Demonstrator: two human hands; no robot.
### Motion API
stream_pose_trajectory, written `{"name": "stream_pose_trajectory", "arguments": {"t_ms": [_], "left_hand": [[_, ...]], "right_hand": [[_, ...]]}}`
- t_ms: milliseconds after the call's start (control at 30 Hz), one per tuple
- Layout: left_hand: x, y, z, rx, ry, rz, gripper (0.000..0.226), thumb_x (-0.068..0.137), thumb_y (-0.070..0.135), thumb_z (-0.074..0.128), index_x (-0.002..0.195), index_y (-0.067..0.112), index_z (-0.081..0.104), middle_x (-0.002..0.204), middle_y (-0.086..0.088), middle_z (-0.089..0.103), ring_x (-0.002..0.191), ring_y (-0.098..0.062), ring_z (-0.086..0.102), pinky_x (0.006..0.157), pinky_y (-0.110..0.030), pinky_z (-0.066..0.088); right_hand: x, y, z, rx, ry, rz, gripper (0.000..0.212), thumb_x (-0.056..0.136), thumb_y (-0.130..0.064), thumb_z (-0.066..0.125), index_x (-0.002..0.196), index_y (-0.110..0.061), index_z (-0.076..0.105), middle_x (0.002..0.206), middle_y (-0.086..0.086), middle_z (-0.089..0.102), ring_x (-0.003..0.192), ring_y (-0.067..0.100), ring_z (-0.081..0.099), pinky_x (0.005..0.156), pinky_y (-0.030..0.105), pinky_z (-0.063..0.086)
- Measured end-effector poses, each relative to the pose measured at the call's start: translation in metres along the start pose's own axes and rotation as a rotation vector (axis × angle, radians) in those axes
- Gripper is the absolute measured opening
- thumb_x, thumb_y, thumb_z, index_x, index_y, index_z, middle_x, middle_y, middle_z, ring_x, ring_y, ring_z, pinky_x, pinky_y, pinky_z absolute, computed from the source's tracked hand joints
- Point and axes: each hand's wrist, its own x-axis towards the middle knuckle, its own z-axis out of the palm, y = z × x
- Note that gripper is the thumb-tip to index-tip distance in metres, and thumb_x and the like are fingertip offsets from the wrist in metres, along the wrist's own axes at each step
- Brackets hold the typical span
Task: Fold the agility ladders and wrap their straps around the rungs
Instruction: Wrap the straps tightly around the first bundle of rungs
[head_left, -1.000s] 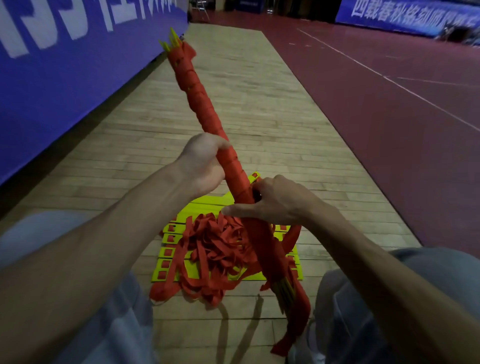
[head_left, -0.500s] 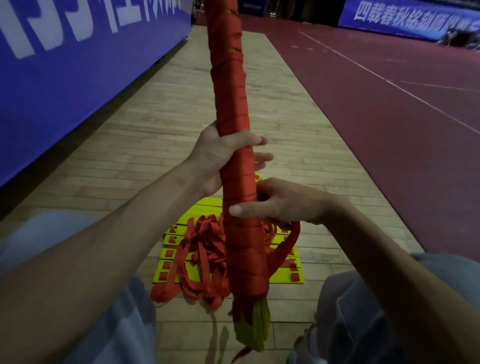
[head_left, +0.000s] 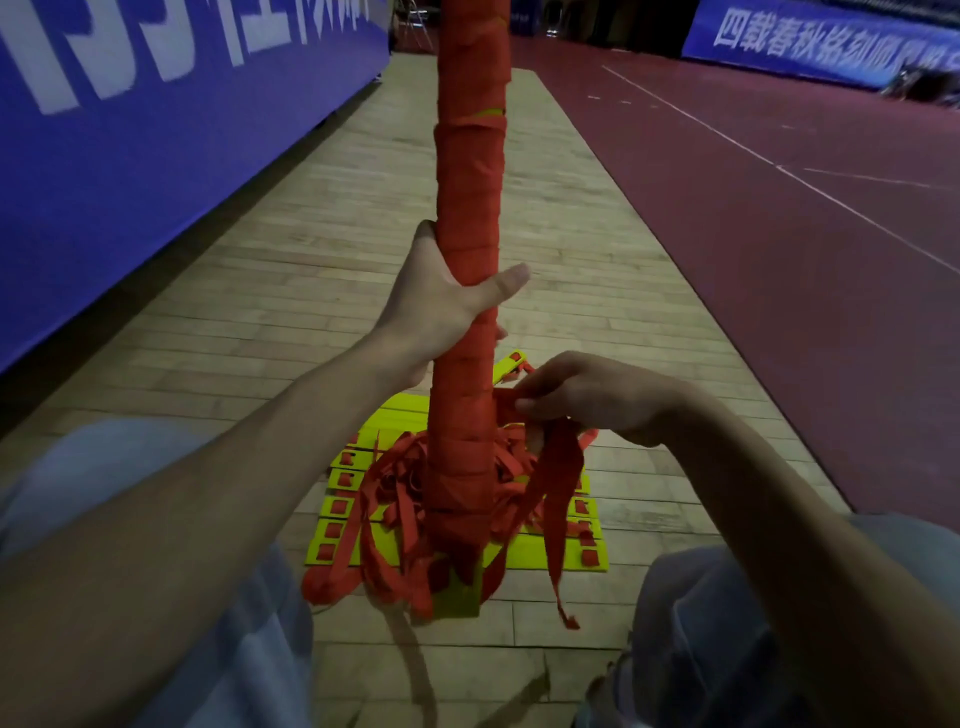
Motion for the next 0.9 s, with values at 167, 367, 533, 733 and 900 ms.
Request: {"name": "stream_pose_trajectory", "arguments": {"t_ms": [167, 367, 533, 733, 900], "left_hand": [[0.005, -0.008, -0.004, -0.008, 0.098, -0.028, 0.051, 0.084, 0.022, 0.077, 0.115, 0.011, 0.037, 0.095, -0.004, 0.058, 0.063, -0.024, 0.066, 0.058, -0.039, 0.060], [0.004, -0.008, -0.005, -0.107, -0.023, -0.262, 0.014, 0.096, 0.004, 0.053, 0.109, 0.000, 0.054, 0.086, -0.013, 0.059, 0.078, -0.029, 0.066, 0.065, -0.037, 0.055], [-0.007, -0.005, 0.000, -0.161, -0.163, -0.344, 0.013, 0.094, -0.008, 0.049, 0.095, 0.003, 0.056, 0.089, -0.018, 0.056, 0.085, -0.033, 0.059, 0.066, -0.038, 0.056], [-0.004, -0.006, 0.001, -0.261, -0.202, -0.368, 0.052, 0.083, -0.014, 0.062, 0.131, -0.003, 0.046, 0.096, -0.014, 0.059, 0.081, -0.022, 0.061, 0.054, -0.029, 0.057], [-0.006, 0.007, -0.001, -0.316, -0.263, -0.270, 0.030, 0.071, -0.008, 0.068, 0.096, 0.007, 0.060, 0.075, -0.004, 0.051, 0.070, -0.016, 0.054, 0.064, -0.029, 0.051]], "right_hand": [[0.003, -0.006, 0.013, 0.088, 0.132, -0.008, 0.040, 0.106, -0.021, 0.041, 0.071, -0.007, 0.053, 0.058, 0.002, 0.049, 0.045, 0.009, 0.041, 0.047, 0.021, 0.036], [0.007, -0.008, 0.025, -0.124, 0.145, 0.041, 0.078, 0.085, -0.071, 0.051, 0.071, 0.005, 0.059, 0.059, 0.007, 0.045, 0.045, 0.013, 0.039, 0.047, 0.025, 0.035], [0.009, -0.004, 0.035, -0.286, 0.150, 0.017, 0.086, 0.064, -0.086, 0.053, 0.080, -0.004, 0.070, 0.064, 0.011, 0.059, 0.058, 0.021, 0.054, 0.062, 0.036, 0.045], [0.016, -0.001, 0.045, -0.218, 0.202, -0.002, 0.074, 0.069, -0.080, 0.059, 0.087, -0.009, 0.069, 0.082, 0.012, 0.069, 0.074, 0.022, 0.065, 0.073, 0.038, 0.055], [0.015, -0.001, 0.030, -0.316, 0.269, -0.015, 0.035, 0.074, -0.055, 0.075, 0.072, -0.021, 0.065, 0.068, 0.000, 0.062, 0.065, 0.017, 0.057, 0.057, 0.028, 0.042]]}}
